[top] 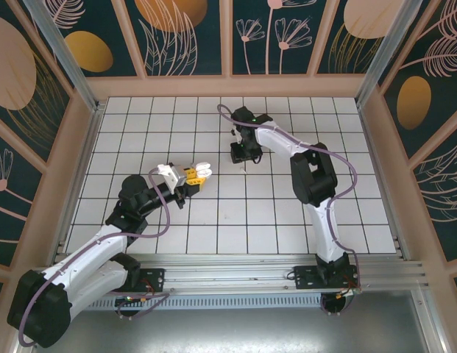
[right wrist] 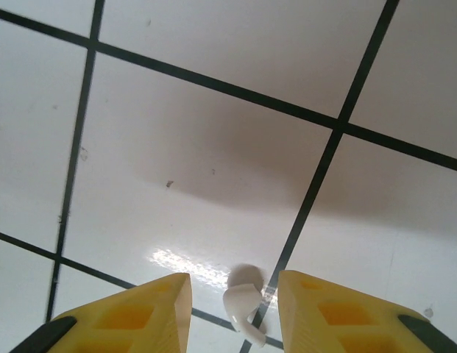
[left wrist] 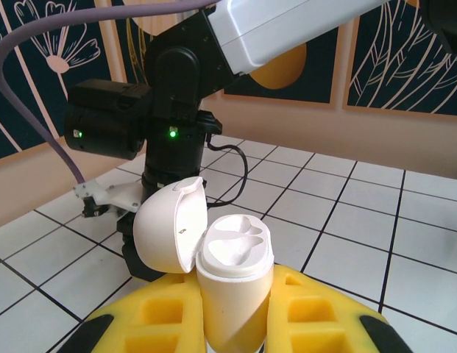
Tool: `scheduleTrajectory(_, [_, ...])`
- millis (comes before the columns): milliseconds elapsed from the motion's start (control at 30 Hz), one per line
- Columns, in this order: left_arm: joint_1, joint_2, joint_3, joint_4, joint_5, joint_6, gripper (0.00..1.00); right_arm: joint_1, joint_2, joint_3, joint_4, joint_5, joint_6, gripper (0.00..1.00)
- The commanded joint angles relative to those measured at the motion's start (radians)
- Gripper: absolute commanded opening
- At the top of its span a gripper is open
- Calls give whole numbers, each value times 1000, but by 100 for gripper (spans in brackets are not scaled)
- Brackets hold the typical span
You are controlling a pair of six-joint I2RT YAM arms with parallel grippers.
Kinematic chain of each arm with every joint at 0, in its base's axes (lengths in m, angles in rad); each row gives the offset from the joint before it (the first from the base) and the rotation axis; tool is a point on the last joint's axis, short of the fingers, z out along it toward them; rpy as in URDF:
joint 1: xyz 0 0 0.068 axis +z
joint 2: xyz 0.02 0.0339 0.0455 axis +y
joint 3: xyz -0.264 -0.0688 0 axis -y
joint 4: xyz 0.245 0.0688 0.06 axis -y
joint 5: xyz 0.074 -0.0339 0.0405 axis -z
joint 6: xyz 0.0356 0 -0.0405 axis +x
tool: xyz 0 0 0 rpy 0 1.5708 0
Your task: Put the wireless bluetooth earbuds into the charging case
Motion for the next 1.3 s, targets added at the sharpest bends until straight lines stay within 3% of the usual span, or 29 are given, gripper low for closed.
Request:
scheduleTrajectory(0, [-2,-7,-3,-3,-7,-6,0,15,45,32,-73,37,-87,35])
scheduleTrajectory(1067, [-2,-20,-4,-19,-12,-9,0,62,111,46,-156,159,-81,26])
scheduleTrajectory(1267, [-2,-28,-5,-25,-16,-12,0,63,106,47,-156,184,-54,20])
